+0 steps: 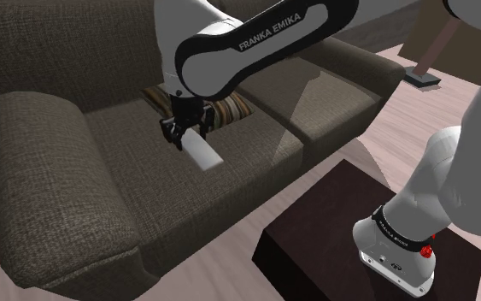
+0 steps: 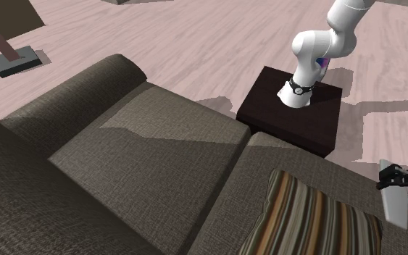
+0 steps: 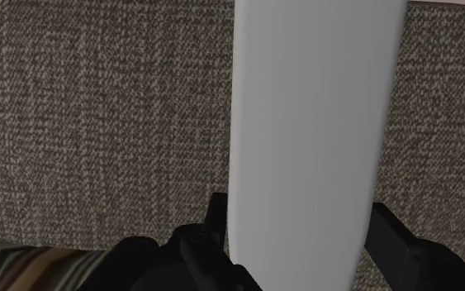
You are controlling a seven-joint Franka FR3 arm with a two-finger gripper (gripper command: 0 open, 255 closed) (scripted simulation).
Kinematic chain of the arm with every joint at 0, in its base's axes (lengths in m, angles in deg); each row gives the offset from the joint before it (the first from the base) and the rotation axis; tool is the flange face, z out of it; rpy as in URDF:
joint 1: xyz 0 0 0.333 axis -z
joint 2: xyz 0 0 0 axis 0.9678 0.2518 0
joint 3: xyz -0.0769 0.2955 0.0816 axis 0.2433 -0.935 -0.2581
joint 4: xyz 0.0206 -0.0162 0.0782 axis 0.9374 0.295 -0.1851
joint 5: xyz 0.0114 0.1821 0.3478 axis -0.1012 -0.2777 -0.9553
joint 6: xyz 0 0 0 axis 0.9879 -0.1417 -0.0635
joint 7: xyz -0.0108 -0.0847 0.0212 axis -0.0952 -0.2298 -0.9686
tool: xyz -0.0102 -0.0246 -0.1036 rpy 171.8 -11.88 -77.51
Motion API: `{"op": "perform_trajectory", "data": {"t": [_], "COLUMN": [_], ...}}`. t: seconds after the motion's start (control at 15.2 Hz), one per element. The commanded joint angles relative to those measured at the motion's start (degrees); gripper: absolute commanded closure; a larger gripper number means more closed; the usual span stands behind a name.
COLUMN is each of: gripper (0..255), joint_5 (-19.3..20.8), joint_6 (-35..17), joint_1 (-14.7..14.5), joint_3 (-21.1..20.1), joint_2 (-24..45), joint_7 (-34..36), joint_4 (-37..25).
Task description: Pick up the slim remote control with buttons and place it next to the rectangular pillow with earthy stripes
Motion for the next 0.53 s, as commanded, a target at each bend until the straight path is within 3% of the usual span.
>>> {"op": "perform_trajectory", "data": {"t": [0.0, 0.46], "gripper": [255, 255], "joint_5": [0.16, 0.78], "joint_6": [-1.42, -6.04], "joint_1": [0.0, -0.15], "joint_3": [0.06, 0.27], "joint_2": [0.75, 3.6], "joint_7": [0.06, 0.5], "joint_4": [0.64, 2.45]}}
